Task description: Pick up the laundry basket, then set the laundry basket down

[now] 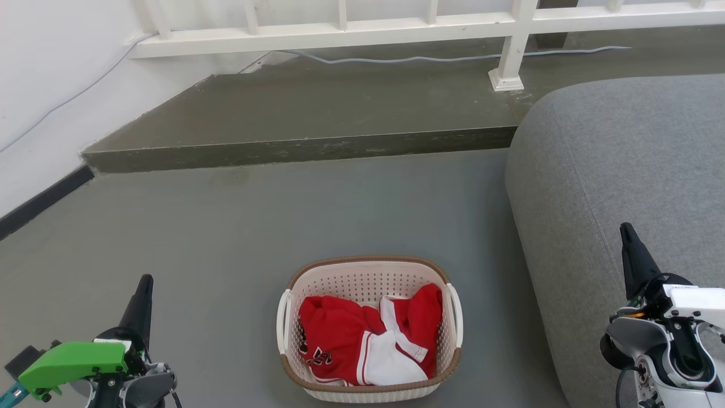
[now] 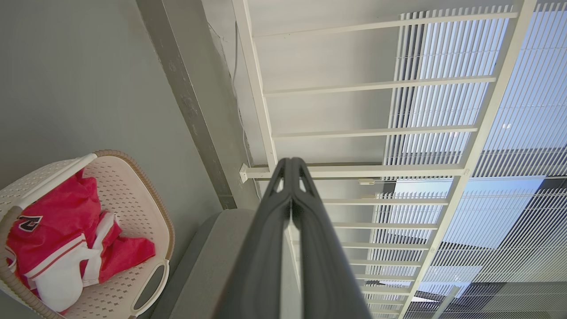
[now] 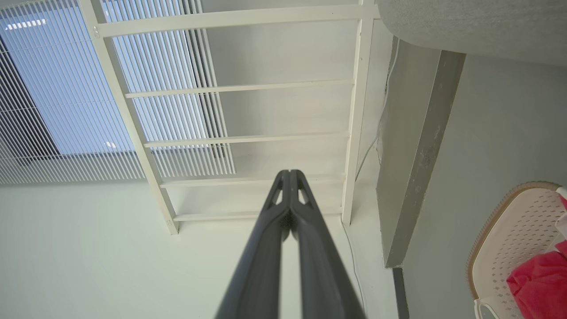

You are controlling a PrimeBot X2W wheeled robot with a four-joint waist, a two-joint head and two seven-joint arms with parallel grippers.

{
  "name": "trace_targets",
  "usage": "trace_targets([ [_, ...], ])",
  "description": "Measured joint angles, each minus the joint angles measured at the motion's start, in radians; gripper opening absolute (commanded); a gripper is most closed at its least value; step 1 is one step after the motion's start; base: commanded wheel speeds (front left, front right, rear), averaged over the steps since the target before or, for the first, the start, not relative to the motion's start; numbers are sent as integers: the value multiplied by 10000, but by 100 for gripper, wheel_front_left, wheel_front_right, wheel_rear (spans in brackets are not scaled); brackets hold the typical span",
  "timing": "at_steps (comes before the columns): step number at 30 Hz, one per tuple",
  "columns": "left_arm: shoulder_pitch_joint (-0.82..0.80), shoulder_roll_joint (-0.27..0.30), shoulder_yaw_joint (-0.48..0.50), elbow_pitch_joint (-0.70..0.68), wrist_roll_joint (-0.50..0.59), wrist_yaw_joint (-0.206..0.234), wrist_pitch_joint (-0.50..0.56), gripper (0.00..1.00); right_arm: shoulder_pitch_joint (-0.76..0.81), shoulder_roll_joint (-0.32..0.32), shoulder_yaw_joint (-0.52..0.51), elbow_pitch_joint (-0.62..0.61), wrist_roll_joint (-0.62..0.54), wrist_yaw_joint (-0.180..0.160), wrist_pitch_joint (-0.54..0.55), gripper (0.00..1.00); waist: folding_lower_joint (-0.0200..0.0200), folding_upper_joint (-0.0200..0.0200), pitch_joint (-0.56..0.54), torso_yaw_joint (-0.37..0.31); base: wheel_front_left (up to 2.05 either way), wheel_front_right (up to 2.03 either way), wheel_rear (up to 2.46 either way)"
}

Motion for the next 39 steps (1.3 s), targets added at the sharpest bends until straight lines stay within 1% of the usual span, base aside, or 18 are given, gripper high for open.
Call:
trace_targets([
  [14,0,0,0,0,0,0,0,0,0,0,-2,0,0,0,0,0,0,0,0,0,0,0,0],
  [15,31,-15,-15,79,0,6,-2,100,21,23,4,79,0,-13,-2,100,0,0,0,0,0,0,0],
  [16,93,-48,-29,199,0,8,-2,0,85,69,10,192,0,-13,-4,0,0,0,0,0,0,0,0],
  [17,151,-98,-48,322,0,8,-2,100,180,134,17,295,0,-15,-4,100,0,0,0,0,0,0,0],
  [20,348,-238,-98,508,2,8,-4,100,451,253,36,504,0,-17,-4,100,0,0,2,0,0,0,0],
  [27,354,-238,-153,412,15,8,-140,100,459,255,92,378,-48,-17,-50,100,0,0,16,3,0,0,0],
  [34,345,-234,-290,276,157,8,-395,100,453,180,309,178,-428,-17,-184,100,1,0,41,8,0,0,0],
  [39,336,-232,-458,115,516,8,-548,100,446,115,464,40,-717,-17,-364,100,0,0,62,10,0,0,0],
])
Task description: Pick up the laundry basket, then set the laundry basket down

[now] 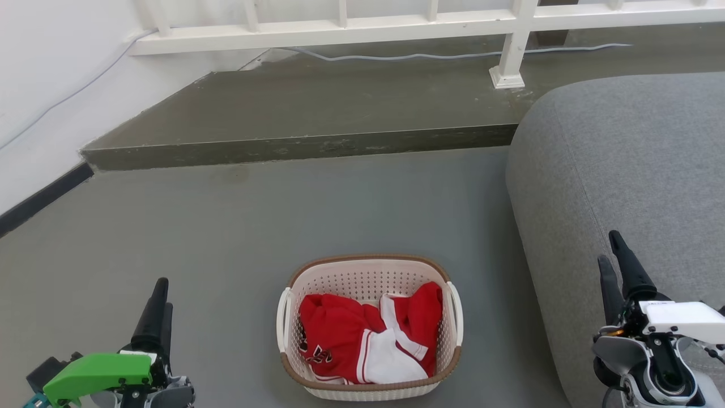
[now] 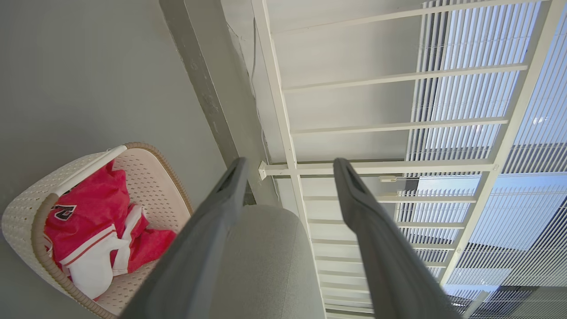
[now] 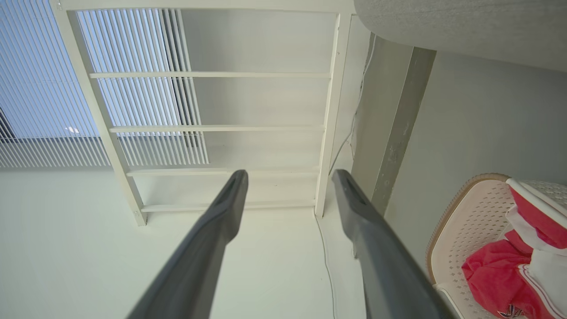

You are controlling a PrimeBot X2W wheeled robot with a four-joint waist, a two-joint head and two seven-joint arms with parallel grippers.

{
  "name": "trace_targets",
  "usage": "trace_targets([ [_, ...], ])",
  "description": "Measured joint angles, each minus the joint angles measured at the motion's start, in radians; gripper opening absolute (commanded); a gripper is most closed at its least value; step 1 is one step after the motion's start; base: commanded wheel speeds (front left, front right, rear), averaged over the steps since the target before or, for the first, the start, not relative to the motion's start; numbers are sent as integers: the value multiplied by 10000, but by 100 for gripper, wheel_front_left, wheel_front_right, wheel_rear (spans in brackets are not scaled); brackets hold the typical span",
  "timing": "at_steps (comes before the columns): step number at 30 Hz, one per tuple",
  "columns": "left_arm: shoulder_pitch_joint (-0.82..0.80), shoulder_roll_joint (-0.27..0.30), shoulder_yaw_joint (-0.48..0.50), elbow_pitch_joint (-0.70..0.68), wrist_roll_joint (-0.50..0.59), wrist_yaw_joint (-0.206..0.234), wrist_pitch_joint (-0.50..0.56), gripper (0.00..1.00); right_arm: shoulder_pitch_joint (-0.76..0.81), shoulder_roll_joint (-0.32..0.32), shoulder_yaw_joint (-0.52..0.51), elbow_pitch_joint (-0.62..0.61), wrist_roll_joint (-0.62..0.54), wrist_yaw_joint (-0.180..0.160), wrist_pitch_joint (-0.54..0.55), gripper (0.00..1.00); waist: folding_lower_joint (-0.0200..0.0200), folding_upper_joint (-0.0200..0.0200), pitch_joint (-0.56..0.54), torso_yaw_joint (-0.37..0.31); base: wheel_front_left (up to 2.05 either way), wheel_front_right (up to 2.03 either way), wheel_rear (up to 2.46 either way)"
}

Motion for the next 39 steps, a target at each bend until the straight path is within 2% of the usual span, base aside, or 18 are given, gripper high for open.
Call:
trace_targets([
  [5,-20,31,-144,-84,291,0,-198,100,-61,-35,226,-155,-240,0,-188,100,0,0,23,-3,0,0,0],
  [17,-161,259,-556,-303,1653,0,-587,100,-124,-591,1022,-418,-1595,4,-698,100,0,0,94,-21,0,0,0],
  [28,-354,443,-729,-447,3864,0,-922,100,-333,-1103,1776,-422,-3304,8,-1064,100,0,0,141,-14,0,0,0],
  [39,-360,499,-1028,-512,5816,159,-1285,100,-502,-1237,2238,-322,-4765,4,-1407,100,0,0,177,-6,0,0,0],
])
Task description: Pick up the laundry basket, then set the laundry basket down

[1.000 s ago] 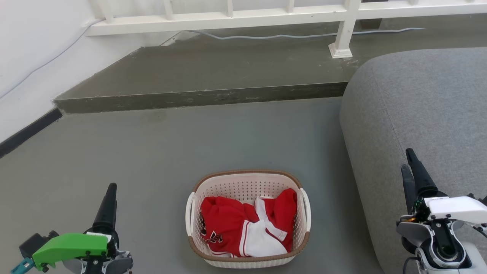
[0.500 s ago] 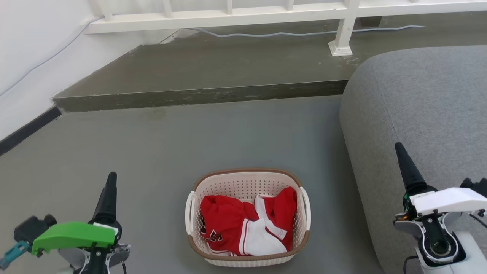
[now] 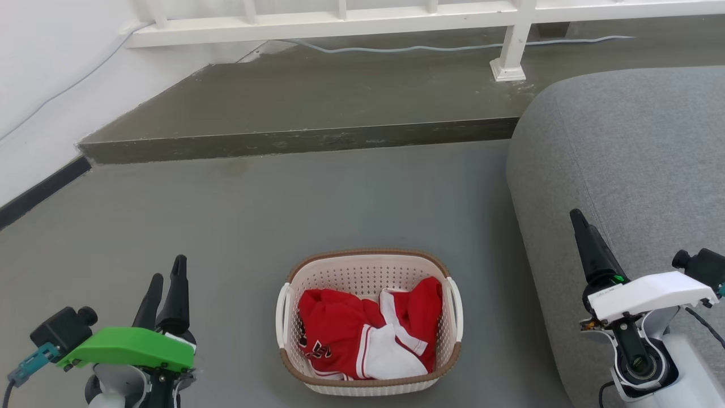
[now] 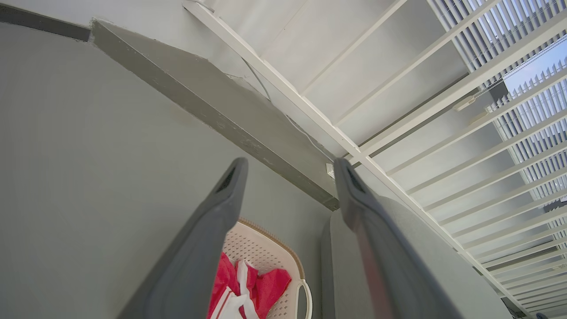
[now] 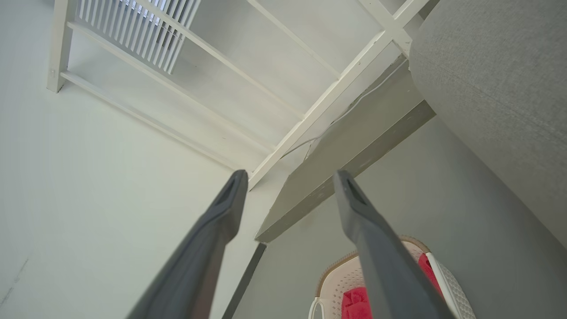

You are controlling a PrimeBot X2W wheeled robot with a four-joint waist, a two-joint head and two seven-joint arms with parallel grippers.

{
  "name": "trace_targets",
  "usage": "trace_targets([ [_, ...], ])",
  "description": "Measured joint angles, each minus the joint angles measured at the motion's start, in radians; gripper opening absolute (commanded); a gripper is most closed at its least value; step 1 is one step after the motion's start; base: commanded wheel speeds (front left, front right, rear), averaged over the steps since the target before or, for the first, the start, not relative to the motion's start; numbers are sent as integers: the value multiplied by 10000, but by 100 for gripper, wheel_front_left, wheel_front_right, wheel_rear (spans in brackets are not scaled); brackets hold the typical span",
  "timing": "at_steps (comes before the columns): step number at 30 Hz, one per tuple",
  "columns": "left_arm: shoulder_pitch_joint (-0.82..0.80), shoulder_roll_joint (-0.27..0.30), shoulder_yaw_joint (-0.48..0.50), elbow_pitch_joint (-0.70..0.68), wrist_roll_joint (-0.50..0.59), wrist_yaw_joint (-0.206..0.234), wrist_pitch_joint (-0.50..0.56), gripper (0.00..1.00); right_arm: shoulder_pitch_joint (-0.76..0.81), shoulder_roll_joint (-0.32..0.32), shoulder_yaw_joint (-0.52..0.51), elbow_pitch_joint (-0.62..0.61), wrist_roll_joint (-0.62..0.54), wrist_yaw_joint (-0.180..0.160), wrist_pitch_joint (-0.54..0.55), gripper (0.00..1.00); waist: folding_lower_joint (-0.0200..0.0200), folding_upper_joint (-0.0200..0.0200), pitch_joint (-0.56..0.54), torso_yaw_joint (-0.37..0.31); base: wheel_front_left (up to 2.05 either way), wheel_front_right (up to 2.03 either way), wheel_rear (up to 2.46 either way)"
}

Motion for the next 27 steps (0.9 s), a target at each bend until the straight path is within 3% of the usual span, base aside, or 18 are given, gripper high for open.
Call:
trace_targets([
  [27,-267,-190,-393,-291,3313,176,-788,100,-231,-2,640,-182,-3156,-92,-750,100,0,0,106,-35,0,0,0],
])
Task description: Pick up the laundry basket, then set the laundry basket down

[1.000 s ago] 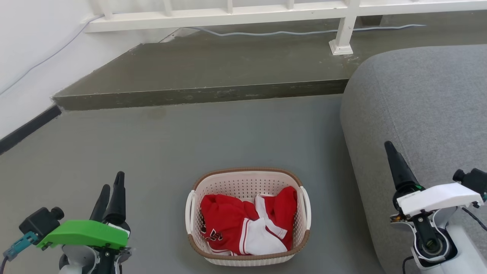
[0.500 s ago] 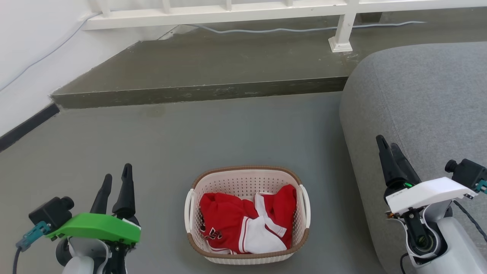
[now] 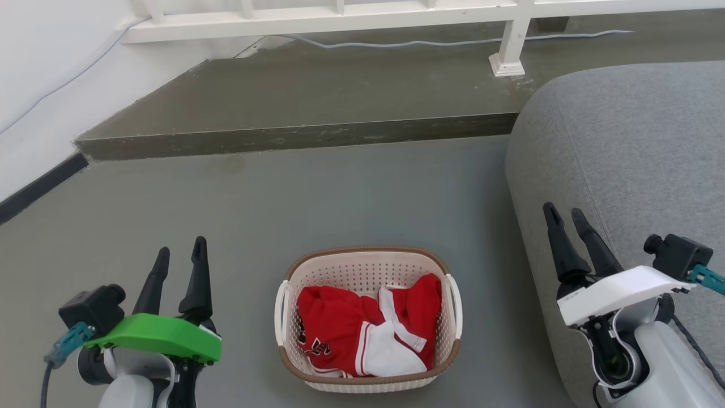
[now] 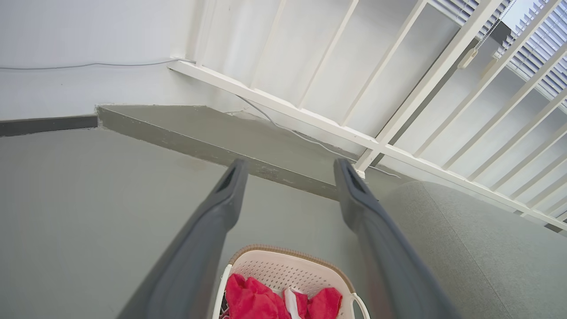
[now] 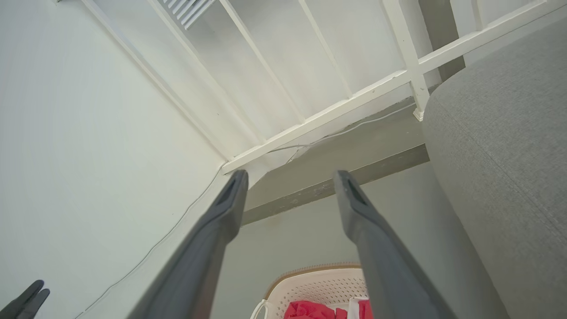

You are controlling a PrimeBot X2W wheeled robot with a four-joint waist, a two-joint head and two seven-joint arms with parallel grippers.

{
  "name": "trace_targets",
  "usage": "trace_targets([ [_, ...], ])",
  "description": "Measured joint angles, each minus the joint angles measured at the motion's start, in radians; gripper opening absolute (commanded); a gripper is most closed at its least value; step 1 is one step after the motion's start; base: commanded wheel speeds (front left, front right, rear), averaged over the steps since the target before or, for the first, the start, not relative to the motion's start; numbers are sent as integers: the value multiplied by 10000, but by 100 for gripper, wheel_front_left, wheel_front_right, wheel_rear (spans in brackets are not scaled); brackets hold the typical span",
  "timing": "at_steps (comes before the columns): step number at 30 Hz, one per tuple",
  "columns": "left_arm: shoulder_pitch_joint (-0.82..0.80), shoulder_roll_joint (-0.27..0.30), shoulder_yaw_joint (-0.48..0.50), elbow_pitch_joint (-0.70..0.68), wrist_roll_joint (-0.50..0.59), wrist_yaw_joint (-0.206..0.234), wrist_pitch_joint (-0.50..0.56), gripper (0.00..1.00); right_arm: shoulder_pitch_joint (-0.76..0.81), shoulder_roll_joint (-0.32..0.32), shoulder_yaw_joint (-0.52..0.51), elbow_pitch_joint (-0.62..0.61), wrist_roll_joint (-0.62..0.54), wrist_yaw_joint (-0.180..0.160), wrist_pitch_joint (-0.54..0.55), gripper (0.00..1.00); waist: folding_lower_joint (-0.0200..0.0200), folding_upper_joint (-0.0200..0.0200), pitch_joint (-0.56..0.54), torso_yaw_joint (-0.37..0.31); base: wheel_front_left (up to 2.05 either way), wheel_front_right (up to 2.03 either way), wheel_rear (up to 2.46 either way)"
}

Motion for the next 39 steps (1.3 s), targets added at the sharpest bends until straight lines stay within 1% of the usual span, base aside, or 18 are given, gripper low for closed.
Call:
trace_targets([
  [28,-382,-35,-328,-297,3289,2,-903,100,-324,-38,445,-75,-3463,10,-846,100,0,0,159,-6,0,0,0],
  [29,-389,-36,-360,-309,3580,2,-978,100,-376,-38,476,-86,-3668,12,-936,100,0,0,169,-2,0,0,0],
  [32,-394,-42,-384,-314,3678,0,-989,100,-381,-33,477,-92,-3877,12,-959,100,0,0,166,5,0,0,0],
  [39,-396,-46,-376,-313,3680,0,-989,100,-381,13,385,-88,-3894,15,-959,100,-1,0,174,22,0,0,0],
])
